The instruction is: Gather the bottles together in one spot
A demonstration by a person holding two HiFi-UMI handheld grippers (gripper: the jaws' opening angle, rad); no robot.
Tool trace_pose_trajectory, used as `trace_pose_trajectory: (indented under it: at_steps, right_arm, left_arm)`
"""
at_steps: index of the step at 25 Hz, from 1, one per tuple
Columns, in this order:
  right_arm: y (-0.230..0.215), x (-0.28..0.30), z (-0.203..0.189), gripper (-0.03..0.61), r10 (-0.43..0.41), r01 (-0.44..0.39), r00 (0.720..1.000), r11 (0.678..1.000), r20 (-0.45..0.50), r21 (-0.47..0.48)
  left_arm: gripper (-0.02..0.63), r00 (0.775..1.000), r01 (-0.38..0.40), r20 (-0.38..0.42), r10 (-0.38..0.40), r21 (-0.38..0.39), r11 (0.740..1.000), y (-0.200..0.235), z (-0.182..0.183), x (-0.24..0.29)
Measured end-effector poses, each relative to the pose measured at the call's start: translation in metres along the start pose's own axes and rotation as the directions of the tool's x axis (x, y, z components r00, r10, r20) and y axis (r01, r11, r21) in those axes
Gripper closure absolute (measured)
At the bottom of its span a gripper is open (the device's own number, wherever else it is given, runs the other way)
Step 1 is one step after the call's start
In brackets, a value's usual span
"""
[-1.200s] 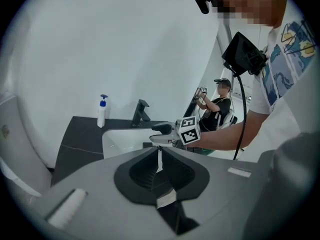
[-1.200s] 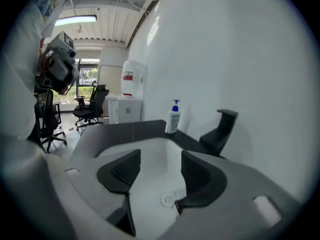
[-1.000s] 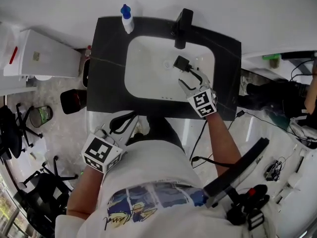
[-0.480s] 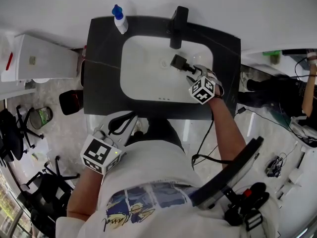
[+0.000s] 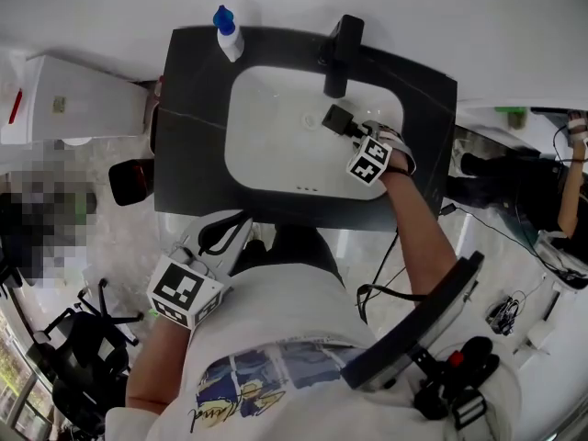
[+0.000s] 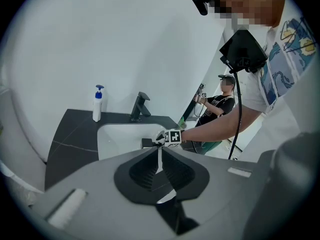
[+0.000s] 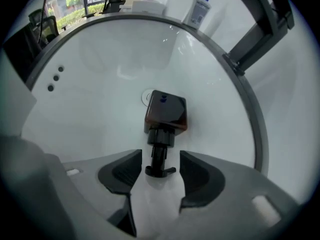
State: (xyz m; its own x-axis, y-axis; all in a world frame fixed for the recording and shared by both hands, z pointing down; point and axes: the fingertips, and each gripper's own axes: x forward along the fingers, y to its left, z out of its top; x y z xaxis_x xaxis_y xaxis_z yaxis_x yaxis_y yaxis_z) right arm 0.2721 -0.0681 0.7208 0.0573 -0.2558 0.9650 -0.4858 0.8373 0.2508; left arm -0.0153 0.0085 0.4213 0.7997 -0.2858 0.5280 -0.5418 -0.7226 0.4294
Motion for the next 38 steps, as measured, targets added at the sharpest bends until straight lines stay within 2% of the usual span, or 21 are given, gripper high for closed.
trace_pose_trajectory:
  at_steps: [6,11,17,29,33,34,38]
  right_arm:
    - [0.004,0.022,-0.006,0.359,0.017,-0.023,0.997,0.997,-0.075,-0.078]
    - [0.005,0.029,-0.009,0.415,0.011,-0.019,0.995,0.997,-0.102,-0.077]
    - [0.003,0.016,0.0,0.439,-0.001,-0.004,0.998,0.997,-0.057,-0.082]
    - [0.007,-0.06,0.068,0.477,0.052,-0.048,0.995,0.997,0.082,-0.059]
    - [0.007,-0.073,0.081,0.517,0.059,-0.053,0.993,0.997,0.099,-0.06]
    - [0.006,-0.076,0.083,0.58,0.055,-0.049,0.992,0.997,0.11,-0.06]
    - [0.003,-0.078,0.093,0.578,0.071,-0.062,0.987,0.996,0.141,-0.072]
  left_arm:
    - [0.588,1.0,-0.008,-0.004,0.008,-0.018,1.0,0.002,0.002,0.007]
    - [0.588,1.0,-0.016,-0.006,0.016,-0.029,0.999,0.005,0.003,0.008]
    - [0.588,1.0,-0.015,0.002,0.015,-0.034,0.999,0.005,0.004,0.009]
    - [0.588,0.997,-0.028,0.076,0.031,-0.042,0.999,0.006,0.018,-0.005]
    - [0.588,0.995,-0.033,0.09,0.038,-0.054,0.998,0.005,0.012,-0.013]
    - [0.588,0.995,-0.035,0.092,0.04,-0.058,0.998,0.005,0.01,-0.016]
    - [0.588,0.994,-0.044,0.101,0.051,-0.075,0.996,0.007,0.004,-0.021]
